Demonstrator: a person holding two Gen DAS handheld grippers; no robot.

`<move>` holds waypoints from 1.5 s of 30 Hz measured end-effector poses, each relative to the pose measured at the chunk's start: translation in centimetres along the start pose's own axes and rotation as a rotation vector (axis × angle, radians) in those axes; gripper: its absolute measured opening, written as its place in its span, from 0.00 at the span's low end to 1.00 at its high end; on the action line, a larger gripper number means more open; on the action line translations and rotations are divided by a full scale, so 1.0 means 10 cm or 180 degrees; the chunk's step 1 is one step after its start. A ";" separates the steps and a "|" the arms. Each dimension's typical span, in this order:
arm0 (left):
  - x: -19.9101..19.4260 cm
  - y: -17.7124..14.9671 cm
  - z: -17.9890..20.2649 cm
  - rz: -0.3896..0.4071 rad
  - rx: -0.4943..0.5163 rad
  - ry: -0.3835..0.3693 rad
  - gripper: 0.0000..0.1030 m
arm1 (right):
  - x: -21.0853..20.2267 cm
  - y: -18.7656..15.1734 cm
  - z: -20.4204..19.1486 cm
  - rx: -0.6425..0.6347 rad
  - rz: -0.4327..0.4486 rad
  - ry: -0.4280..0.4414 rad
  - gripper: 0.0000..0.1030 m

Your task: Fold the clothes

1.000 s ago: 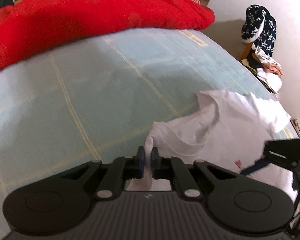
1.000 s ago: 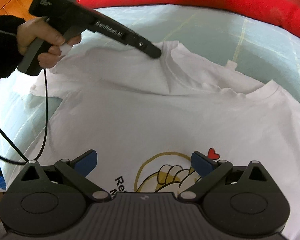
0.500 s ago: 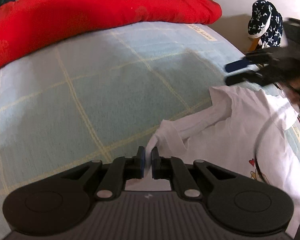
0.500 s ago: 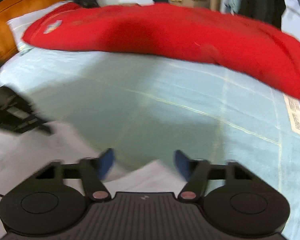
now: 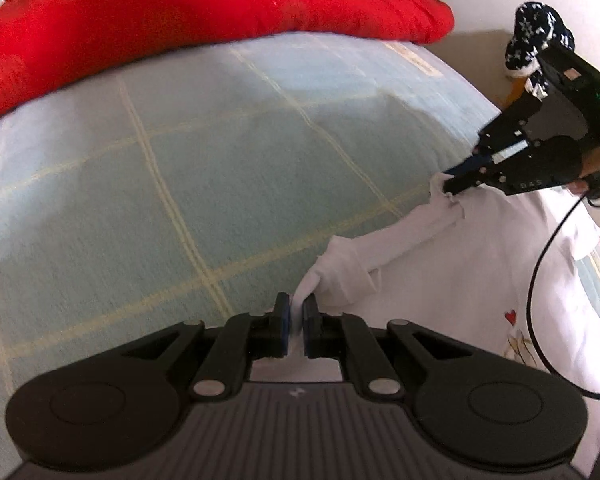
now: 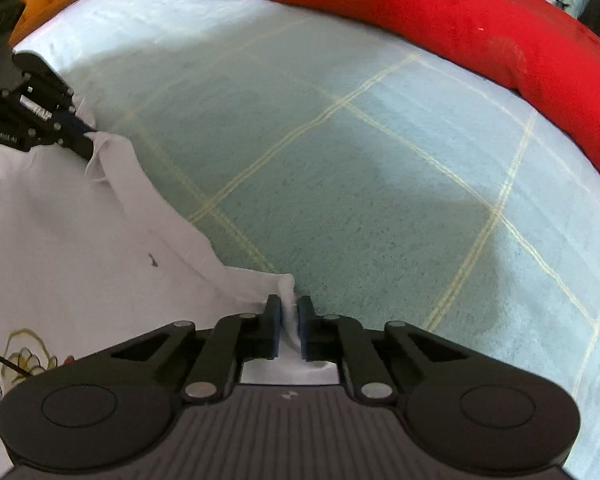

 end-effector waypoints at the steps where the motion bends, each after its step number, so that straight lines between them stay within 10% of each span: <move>1: -0.01 0.03 0.00 0.0041 0.0006 0.0018 0.04 | -0.03 0.02 0.03 0.0039 0.0062 -0.0064 0.07; 11: 0.20 0.25 -0.17 0.0088 -0.0197 0.0349 0.14 | -0.07 0.15 0.30 0.0572 0.0441 -0.0644 0.08; 16: -0.14 0.20 -0.14 0.0254 -0.0308 0.0291 0.13 | -0.26 0.09 -0.13 0.0515 0.0497 -0.0377 0.22; 22: 0.05 -0.01 0.02 -0.0123 -0.0435 -0.0065 0.16 | 0.02 0.13 -0.78 0.0467 0.0420 0.0219 0.27; 32: -0.02 0.17 -0.37 0.0217 -0.0736 0.0200 0.13 | 0.38 0.67 -0.55 0.0848 0.0702 -0.0050 0.28; 41: -0.36 -0.73 -0.25 -0.0129 -0.1130 0.0050 0.18 | -0.01 0.19 -1.17 0.0755 0.0480 0.0115 0.54; 45: -0.27 -0.67 -0.50 0.0173 -0.1159 0.0245 0.19 | 0.17 0.04 -1.33 0.0788 0.0367 0.0074 0.65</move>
Point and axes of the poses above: each gripper's, at about its wrist camera, not at the fingertips, and x roughly the way its jaws point, z to its right, y to its top, the point moved 6 cm from there along x, roughly the way its jaws point, and after that the axes turned 4 degrees about y, right-handed, at the moved point
